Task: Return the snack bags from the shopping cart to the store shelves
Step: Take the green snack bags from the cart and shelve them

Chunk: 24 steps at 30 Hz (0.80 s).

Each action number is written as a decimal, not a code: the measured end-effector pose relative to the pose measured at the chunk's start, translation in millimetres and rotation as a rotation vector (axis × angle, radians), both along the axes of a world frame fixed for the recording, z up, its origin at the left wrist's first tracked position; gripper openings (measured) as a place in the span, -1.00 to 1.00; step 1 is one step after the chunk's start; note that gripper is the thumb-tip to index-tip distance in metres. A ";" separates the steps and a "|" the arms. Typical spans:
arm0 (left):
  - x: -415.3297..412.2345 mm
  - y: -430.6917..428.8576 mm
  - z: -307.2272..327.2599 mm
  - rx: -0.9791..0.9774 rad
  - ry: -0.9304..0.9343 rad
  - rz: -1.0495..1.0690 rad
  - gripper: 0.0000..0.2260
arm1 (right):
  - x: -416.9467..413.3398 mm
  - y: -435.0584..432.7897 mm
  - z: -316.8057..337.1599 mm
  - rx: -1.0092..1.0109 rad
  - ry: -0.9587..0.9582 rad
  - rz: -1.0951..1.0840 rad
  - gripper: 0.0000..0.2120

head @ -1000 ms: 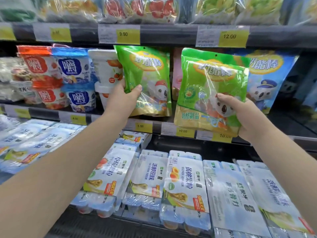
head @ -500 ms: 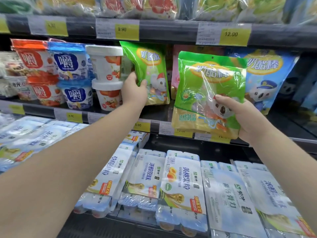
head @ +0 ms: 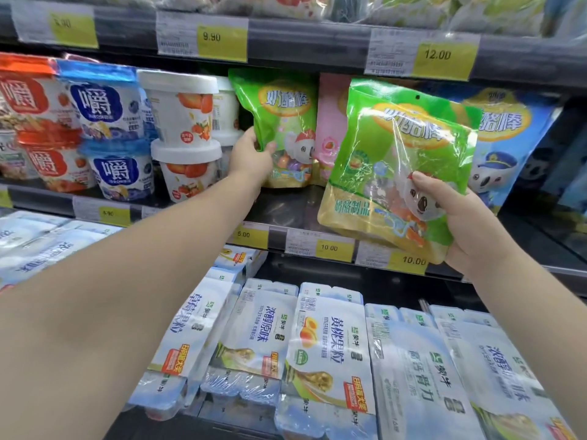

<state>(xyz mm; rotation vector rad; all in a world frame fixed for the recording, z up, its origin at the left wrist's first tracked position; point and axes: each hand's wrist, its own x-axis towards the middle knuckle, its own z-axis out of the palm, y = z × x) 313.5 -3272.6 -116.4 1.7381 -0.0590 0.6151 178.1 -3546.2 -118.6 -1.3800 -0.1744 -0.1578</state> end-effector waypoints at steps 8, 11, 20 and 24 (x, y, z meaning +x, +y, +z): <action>15.8 -2.7 -1.9 -0.044 -0.018 -0.125 -0.75 | 5.1 -2.1 -1.8 0.007 -0.025 -0.015 -0.63; 18.5 -4.9 -1.2 -0.033 -0.027 -0.164 -0.73 | 4.6 -0.1 -1.2 0.011 -0.007 -0.019 -0.63; 28.6 6.2 1.5 0.021 0.016 -0.089 -0.69 | 4.8 1.3 -1.3 0.002 0.018 -0.019 -0.60; 31.3 -3.1 10.8 -0.057 0.127 -0.070 -0.66 | 4.7 1.1 -1.7 -0.024 0.024 -0.016 -0.56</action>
